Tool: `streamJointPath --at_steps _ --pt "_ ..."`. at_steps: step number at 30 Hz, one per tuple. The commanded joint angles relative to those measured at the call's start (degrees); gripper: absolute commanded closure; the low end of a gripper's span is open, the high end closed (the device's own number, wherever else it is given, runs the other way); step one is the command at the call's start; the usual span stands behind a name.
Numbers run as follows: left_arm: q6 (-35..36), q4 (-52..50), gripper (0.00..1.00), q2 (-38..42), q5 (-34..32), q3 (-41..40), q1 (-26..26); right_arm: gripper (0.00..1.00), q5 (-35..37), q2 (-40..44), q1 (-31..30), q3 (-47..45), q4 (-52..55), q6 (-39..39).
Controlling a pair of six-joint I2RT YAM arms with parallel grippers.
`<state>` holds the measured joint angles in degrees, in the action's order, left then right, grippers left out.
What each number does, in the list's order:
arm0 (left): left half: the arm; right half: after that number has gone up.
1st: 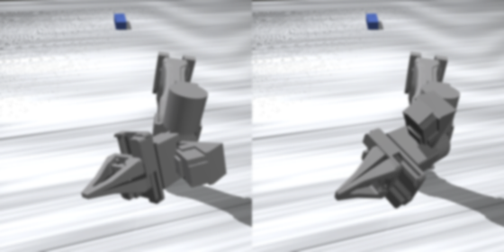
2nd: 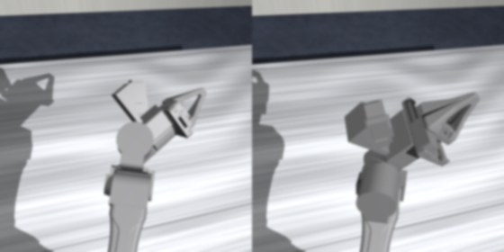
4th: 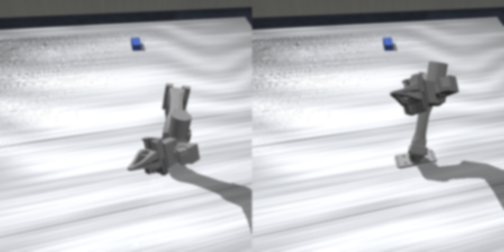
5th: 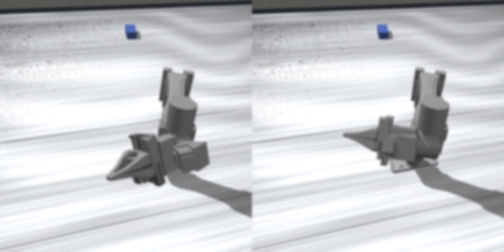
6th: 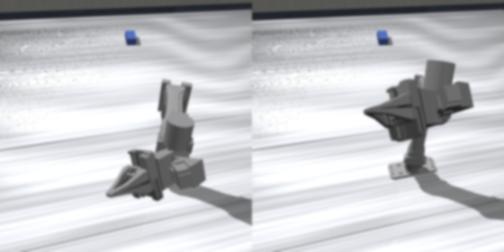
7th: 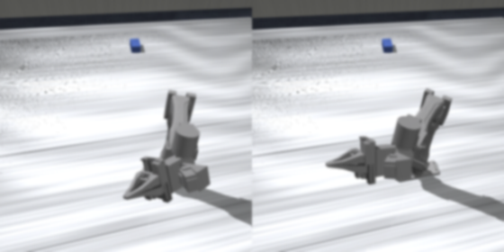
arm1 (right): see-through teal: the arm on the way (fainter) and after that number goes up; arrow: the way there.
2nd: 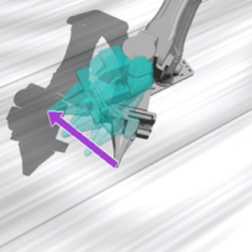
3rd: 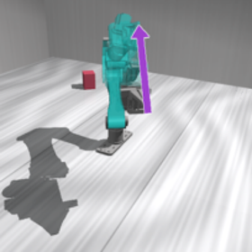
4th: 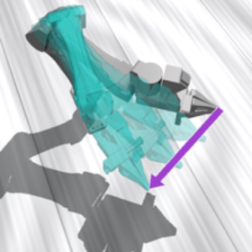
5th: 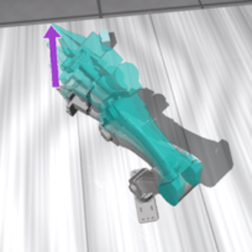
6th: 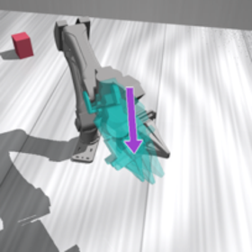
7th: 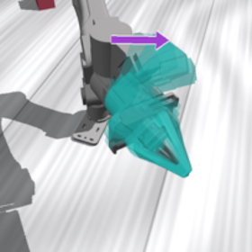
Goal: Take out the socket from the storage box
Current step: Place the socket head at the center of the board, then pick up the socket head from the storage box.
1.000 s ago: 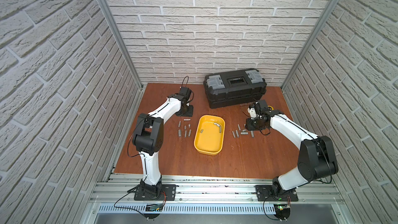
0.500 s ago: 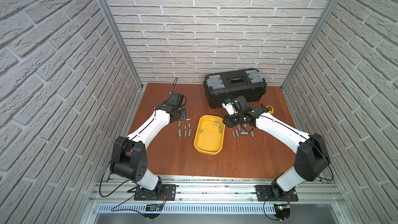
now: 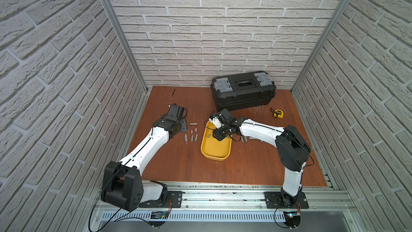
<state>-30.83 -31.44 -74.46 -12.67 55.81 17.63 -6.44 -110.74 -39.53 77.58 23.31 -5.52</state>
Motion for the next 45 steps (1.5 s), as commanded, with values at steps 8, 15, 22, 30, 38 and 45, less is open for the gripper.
streamJointPath --at_steps 8,15,22,30,38,45 --pt "-1.67 2.25 0.37 2.84 -0.80 -3.32 -0.76 0.57 -2.22 -6.62 -0.99 2.65 -5.32 1.65" --pt "-2.15 2.53 0.37 2.78 -0.26 -3.78 -0.80 0.54 -2.91 -9.27 -1.08 4.30 -5.67 2.46" --pt "-2.34 2.88 0.37 3.71 -0.16 -4.57 -0.74 0.53 -3.53 -11.44 -1.08 5.81 -5.49 2.99" --pt "-2.53 2.88 0.37 4.14 -0.15 -4.99 -0.71 0.53 -3.48 -12.91 -1.19 7.04 -5.02 3.74" --pt "-2.83 2.88 0.37 4.49 -0.04 -5.27 -0.75 0.54 -2.45 -13.70 -1.35 6.88 -4.34 5.82" --pt "-3.41 2.96 0.37 4.58 0.25 -5.37 -0.73 0.58 -0.71 -14.11 -1.35 6.60 -3.80 8.41"
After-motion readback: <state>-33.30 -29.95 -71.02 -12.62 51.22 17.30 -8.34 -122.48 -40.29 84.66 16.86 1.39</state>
